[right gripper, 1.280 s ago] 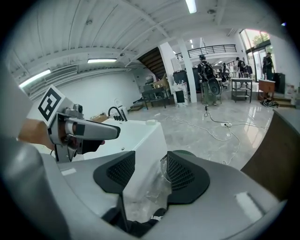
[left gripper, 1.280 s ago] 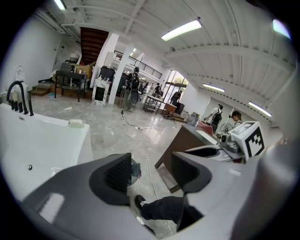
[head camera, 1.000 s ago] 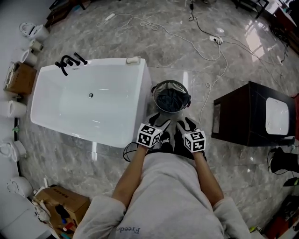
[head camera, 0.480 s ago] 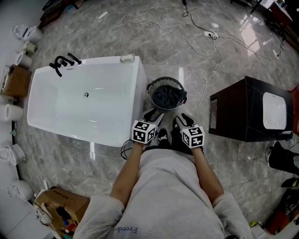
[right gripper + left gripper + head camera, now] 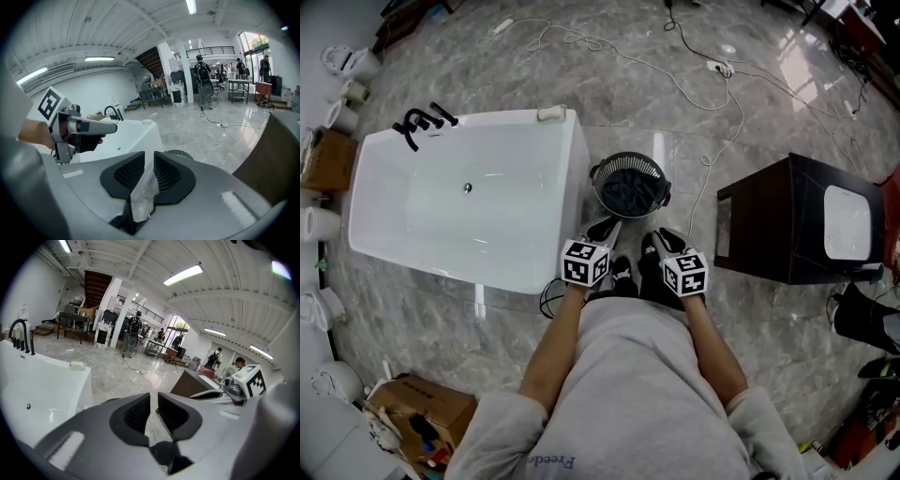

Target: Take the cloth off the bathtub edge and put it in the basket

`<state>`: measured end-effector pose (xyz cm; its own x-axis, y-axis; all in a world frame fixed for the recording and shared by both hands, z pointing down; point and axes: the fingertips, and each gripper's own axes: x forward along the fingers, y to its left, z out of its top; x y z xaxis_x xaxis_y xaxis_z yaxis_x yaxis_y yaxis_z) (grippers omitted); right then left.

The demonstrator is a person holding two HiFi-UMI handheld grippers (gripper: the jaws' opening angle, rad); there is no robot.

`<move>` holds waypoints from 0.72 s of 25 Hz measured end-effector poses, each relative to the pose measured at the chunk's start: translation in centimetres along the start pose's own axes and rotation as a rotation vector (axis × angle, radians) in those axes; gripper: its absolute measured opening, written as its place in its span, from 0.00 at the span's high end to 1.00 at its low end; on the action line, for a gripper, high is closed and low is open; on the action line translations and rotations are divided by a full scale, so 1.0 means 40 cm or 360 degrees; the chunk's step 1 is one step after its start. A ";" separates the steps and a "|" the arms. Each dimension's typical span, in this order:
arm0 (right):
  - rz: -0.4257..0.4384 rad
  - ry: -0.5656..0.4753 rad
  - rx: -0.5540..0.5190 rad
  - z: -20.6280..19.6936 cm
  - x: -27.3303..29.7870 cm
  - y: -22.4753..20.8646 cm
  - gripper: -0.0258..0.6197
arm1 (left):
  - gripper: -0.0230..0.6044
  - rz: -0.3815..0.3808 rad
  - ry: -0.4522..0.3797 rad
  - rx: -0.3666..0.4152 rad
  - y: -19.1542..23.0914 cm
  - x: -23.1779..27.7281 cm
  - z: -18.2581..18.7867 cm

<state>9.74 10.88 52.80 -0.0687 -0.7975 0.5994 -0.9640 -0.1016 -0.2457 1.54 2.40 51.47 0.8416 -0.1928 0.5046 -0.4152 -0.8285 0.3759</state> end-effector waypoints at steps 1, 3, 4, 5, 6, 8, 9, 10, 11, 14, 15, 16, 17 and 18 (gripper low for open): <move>-0.0003 0.0003 0.0002 -0.002 -0.002 -0.002 0.87 | 0.79 -0.0006 0.0001 -0.0001 -0.003 0.003 0.001; -0.0015 0.0001 0.0008 -0.004 -0.007 -0.009 0.88 | 0.82 -0.0021 0.0000 0.0005 -0.009 0.009 0.005; -0.0025 -0.0001 0.0018 -0.005 -0.011 -0.014 0.88 | 0.84 -0.0031 -0.0001 0.0009 -0.014 0.012 0.007; -0.0037 -0.0004 0.0031 -0.007 -0.016 -0.021 0.89 | 0.86 -0.0045 -0.0001 0.0008 -0.019 0.014 0.008; -0.0050 -0.0007 0.0044 -0.009 -0.022 -0.028 0.90 | 0.87 -0.0062 0.0001 0.0001 -0.027 0.017 0.009; -0.0071 -0.0011 0.0064 -0.013 -0.032 -0.039 0.91 | 0.87 -0.0090 0.0006 -0.0019 -0.040 0.023 0.009; -0.0078 -0.0010 0.0068 -0.016 -0.036 -0.042 0.91 | 0.87 -0.0095 0.0012 -0.0024 -0.044 0.026 0.008; -0.0083 -0.0007 0.0070 -0.019 -0.039 -0.044 0.91 | 0.87 -0.0096 0.0020 -0.0023 -0.047 0.029 0.007; -0.0086 -0.0006 0.0070 -0.021 -0.041 -0.044 0.93 | 0.87 -0.0095 0.0031 -0.0017 -0.048 0.032 0.005; -0.0089 -0.0011 0.0077 -0.023 -0.044 -0.050 0.96 | 0.87 -0.0086 0.0072 0.0010 -0.048 0.039 -0.005; -0.0089 -0.0017 0.0084 -0.023 -0.044 -0.053 0.96 | 0.87 -0.0084 0.0083 0.0016 -0.048 0.041 -0.009; -0.0088 -0.0022 0.0091 -0.022 -0.044 -0.056 0.96 | 0.87 -0.0083 0.0091 0.0019 -0.046 0.042 -0.012; -0.0088 -0.0026 0.0094 -0.022 -0.044 -0.056 0.96 | 0.87 -0.0080 0.0096 0.0019 -0.044 0.042 -0.014; -0.0086 -0.0030 0.0094 -0.021 -0.044 -0.056 0.96 | 0.87 -0.0077 0.0100 0.0017 -0.041 0.042 -0.016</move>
<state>11.80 13.02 52.94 -0.0116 -0.8008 0.5988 -0.9492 -0.1795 -0.2583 3.43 3.77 52.21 0.8372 -0.1193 0.5337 -0.3703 -0.8418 0.3927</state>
